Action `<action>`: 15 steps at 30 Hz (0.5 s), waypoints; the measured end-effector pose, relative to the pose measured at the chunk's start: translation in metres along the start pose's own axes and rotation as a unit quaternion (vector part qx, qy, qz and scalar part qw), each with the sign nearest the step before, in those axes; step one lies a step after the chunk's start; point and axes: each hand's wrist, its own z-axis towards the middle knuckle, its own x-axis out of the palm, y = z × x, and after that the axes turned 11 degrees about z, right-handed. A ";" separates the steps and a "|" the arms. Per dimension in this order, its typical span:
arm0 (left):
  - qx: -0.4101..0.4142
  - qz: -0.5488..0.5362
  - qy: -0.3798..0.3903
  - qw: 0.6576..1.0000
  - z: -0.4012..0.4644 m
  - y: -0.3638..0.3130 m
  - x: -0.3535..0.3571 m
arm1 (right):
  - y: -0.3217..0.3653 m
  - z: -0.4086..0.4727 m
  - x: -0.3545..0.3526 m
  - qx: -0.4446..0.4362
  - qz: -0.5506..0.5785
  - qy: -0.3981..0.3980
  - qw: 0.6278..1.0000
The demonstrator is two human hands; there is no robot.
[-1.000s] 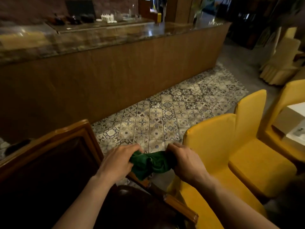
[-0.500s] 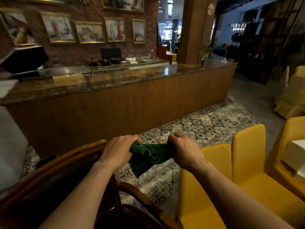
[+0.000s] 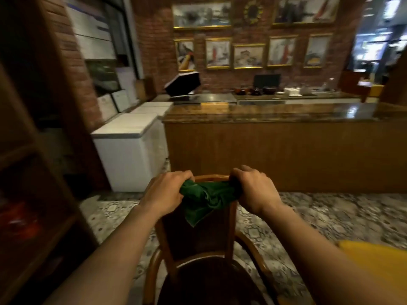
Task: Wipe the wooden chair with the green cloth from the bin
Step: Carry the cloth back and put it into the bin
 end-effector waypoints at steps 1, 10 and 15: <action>-0.030 0.014 -0.006 0.999 -0.017 0.021 -0.010 | 0.022 0.008 0.008 -0.027 0.011 0.009 1.000; -0.264 0.118 -0.037 0.957 -0.260 0.187 -0.130 | 0.301 0.038 0.100 -0.264 0.090 0.083 0.957; -0.416 0.152 -0.018 0.897 -0.453 0.242 -0.202 | 0.494 -0.026 0.157 -0.386 0.149 0.161 0.896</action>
